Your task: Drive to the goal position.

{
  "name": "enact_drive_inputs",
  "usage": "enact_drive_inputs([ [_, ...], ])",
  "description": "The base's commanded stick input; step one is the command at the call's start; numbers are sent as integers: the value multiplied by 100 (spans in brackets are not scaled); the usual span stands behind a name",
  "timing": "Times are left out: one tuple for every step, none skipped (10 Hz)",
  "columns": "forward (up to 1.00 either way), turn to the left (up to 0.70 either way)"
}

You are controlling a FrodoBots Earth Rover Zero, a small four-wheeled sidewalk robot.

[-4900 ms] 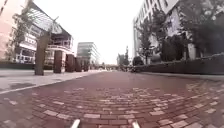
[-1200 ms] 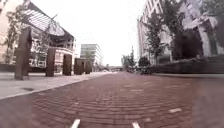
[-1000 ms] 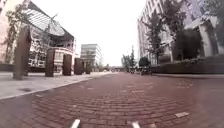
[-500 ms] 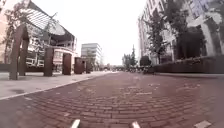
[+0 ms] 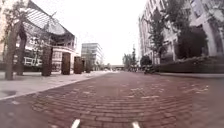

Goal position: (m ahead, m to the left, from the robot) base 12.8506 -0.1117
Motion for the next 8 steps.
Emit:
enact_drive_inputs([
  [70, 0],
  [70, 0],
  [70, 0],
  [70, 0],
  [70, 0],
  [70, 0],
  [70, 0],
  [70, 0],
])
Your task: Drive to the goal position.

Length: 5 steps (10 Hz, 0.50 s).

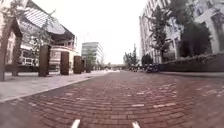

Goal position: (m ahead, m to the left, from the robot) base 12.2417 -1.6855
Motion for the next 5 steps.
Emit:
enact_drive_inputs([
  [70, 0],
  [70, 0],
  [70, 0],
  [70, 0],
  [70, 0],
])
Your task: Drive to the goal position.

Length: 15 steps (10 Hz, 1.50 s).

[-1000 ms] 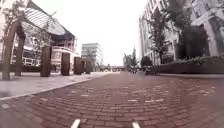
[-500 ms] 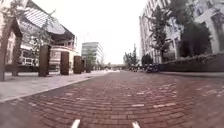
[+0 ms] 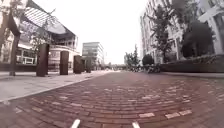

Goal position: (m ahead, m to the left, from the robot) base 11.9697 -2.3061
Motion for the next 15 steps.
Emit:
enact_drive_inputs([
  [70, 0],
  [70, 0],
  [70, 0],
  [70, 0],
  [70, 0],
  [70, 0],
  [70, 0],
  [70, 0],
  [70, 0],
  [70, 0],
  [70, 0],
  [70, 0],
  [70, 0],
  [70, 0],
  [70, -14],
])
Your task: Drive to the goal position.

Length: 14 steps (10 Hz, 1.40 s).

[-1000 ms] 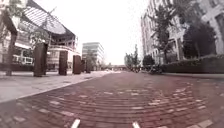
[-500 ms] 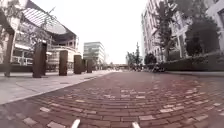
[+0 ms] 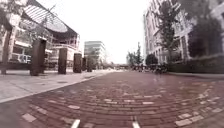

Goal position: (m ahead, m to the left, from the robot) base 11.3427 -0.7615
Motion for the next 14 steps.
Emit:
enact_drive_inputs([
  [70, -14],
  [70, -14],
  [70, -14],
  [70, -14],
  [70, -14],
  [70, -14],
  [70, -14],
  [70, -14],
  [70, -14],
  [70, -8],
  [70, 0],
  [70, 0],
  [70, 0],
  [70, 0],
])
